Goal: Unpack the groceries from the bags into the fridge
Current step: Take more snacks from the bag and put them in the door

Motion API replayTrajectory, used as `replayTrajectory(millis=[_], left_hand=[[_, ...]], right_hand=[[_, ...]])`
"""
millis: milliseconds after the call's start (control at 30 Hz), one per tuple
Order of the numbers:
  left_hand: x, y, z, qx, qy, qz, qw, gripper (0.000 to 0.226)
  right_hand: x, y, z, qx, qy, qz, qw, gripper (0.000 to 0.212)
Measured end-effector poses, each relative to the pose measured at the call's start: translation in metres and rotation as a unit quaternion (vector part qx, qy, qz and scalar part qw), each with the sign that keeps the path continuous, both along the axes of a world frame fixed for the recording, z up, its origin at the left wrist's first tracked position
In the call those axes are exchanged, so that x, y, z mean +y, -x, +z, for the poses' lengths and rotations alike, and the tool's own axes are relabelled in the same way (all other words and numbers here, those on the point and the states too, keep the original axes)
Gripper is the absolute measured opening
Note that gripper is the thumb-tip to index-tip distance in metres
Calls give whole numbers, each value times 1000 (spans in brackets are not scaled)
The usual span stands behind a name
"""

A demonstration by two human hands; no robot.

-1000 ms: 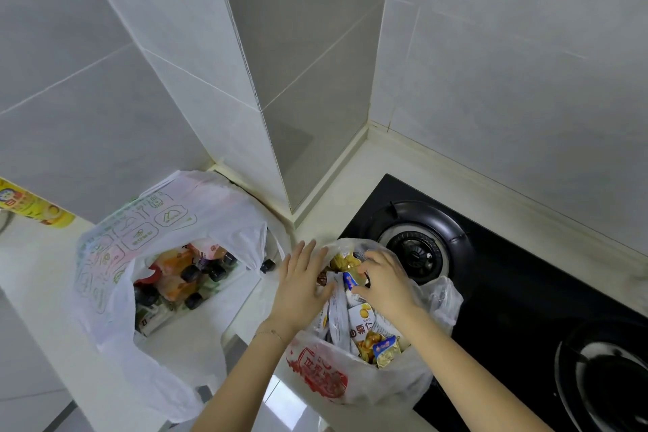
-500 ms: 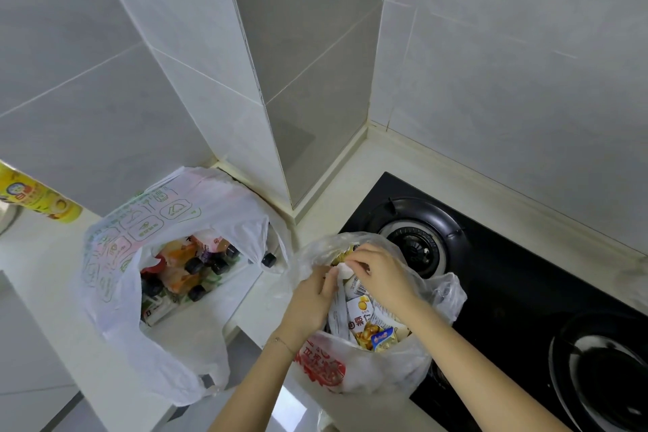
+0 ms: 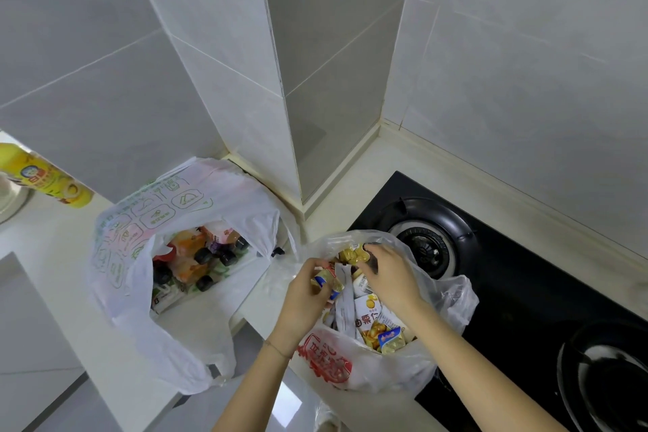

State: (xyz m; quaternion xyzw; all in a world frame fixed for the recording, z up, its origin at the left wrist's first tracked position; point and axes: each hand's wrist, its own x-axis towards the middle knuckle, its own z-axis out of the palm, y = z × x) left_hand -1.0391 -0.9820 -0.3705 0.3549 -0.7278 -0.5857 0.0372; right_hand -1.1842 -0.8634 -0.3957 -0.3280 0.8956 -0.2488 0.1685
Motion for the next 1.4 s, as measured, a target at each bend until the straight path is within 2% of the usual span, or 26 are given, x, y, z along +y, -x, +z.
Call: replayTrajectory(millis=[133, 200, 267, 333, 433, 567, 733, 800, 867, 1000, 1067, 1133, 1233, 1400], left_hand=[[-3, -6, 6, 3, 33, -11, 999, 40], [-5, -8, 9, -2, 48, -7, 999, 37], [-9, -10, 8, -2, 51, 9, 999, 29], [-11, -11, 7, 0, 50, 18, 999, 20], [-12, -13, 6, 1, 50, 13, 999, 15], [-9, -10, 7, 14, 47, 6, 999, 15], [6, -9, 15, 54, 36, 4, 998, 13], [18, -12, 21, 66, 31, 20, 997, 15], [32, -17, 27, 77, 25, 43, 996, 14], [69, -40, 38, 97, -6, 112, 989, 10], [94, -58, 42, 106, -21, 151, 983, 12], [123, -80, 42, 115, -45, 198, 972, 10], [174, -120, 37, 124, -63, 262, 955, 10], [244, -191, 45, 137, -76, 367, 917, 7]], right_hand=[[-14, 6, -15, 35, -88, -2, 995, 31], [-21, 9, -14, 43, -115, -20, 992, 32], [-27, 11, -13, 44, -115, -33, 992, 25], [-29, 12, -11, 44, -98, -42, 993, 14], [-28, 11, -5, 4, -38, -58, 998, 18], [-20, 1, 24, -47, 72, -84, 993, 12], [12, -7, 55, -127, 115, -114, 979, 9], [27, -11, 60, -202, 165, -143, 955, 10], [40, -16, 63, -298, 221, -176, 912, 9], [66, -36, 66, -415, 294, -239, 827, 4], [86, -52, 63, -441, 314, -225, 810, 15], [111, -71, 59, -447, 293, -165, 829, 25], [149, -101, 58, -456, 249, -70, 852, 25], [172, -153, 74, -474, 219, -7, 853, 30]])
